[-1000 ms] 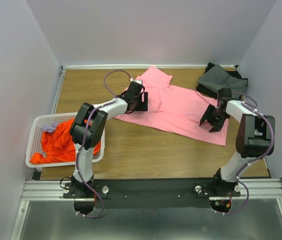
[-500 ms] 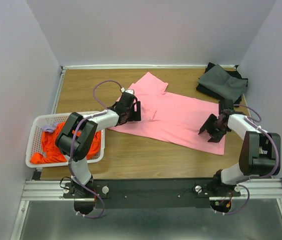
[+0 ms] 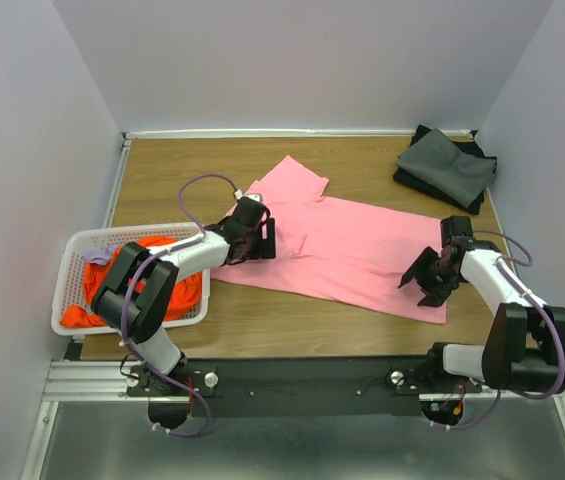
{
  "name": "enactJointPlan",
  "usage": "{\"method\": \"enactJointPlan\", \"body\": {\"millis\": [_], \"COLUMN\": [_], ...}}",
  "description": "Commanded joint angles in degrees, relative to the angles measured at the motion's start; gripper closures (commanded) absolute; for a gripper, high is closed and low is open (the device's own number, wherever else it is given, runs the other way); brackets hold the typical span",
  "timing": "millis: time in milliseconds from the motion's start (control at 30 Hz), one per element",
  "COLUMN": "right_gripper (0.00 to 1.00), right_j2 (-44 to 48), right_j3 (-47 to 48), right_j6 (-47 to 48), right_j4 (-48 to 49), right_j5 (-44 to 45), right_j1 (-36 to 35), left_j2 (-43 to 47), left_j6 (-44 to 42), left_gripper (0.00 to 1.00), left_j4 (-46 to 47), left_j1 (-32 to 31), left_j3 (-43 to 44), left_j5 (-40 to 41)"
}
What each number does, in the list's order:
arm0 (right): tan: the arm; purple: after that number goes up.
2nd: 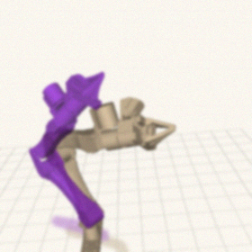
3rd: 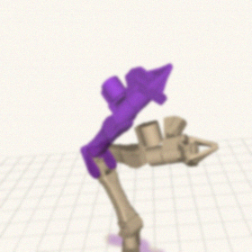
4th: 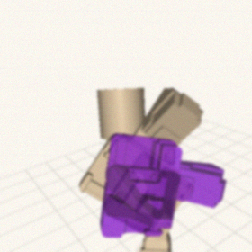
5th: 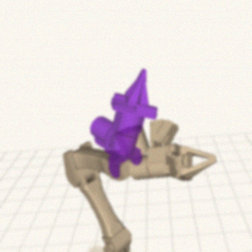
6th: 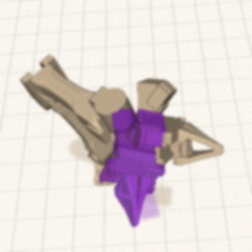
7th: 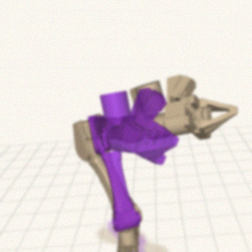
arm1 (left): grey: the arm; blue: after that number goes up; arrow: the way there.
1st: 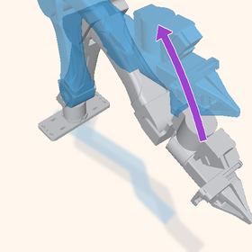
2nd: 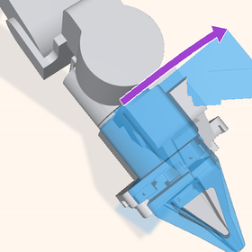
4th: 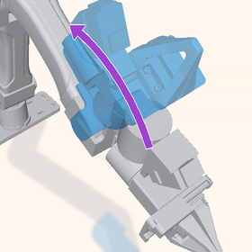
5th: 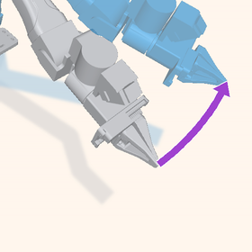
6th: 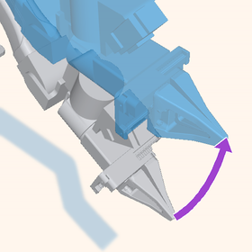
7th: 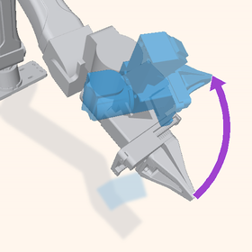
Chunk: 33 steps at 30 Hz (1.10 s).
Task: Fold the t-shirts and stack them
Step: Fold the tshirt
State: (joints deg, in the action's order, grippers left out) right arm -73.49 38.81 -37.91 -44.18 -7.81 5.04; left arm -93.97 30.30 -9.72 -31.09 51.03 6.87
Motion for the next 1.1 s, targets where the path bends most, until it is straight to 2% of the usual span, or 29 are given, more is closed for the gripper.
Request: {"method": "enactJointPlan", "body": {"millis": [0, 267, 467, 633, 833, 1067], "right_gripper": [0.29, 0.29, 0.29, 0.29, 0.28, 0.28], "right_j2": [1.3, -7.4, -14.2, -15.9, -16.5, -16.8], "right_j3": [6.1, 17.2, 17.2, 14.1, 10.9, 8.8], "right_j6": [1.8, 7.1, 7.7, 7.0, 7.7, 7.3], "right_j4": [-3.3, -4.2, -1.2, 1.2, 1.5, 1.5], "right_j5": [-1.0, 2.8, 5.3, 5.0, 10.0, 11.9], "right_j1": [-0.3, -0.3, -0.3, -0.3, -0.2, -0.2], "left_j2": [1.3, -9.4, -19.3, -21.2, -19.7, -16.2], "left_j6": [-0.7, -5.2, -6.0, -5.5, -4.7, -2.6], "left_gripper": [0.11, 0.11, 0.11, 0.11, 0.11, 0.11], "left_j4": [-5.9, -9.2, -9.3, -7.7, -4.3, -2.8], "left_j1": [-0.4, -0.4, -0.4, -0.4, -0.8, -2.7], "left_j3": [6.2, 23.5, 30.7, 27.6, 20.4, 14.2], "left_j5": [0.4, 0.2, -1.8, -2.0, -1.3, -1.1]}}
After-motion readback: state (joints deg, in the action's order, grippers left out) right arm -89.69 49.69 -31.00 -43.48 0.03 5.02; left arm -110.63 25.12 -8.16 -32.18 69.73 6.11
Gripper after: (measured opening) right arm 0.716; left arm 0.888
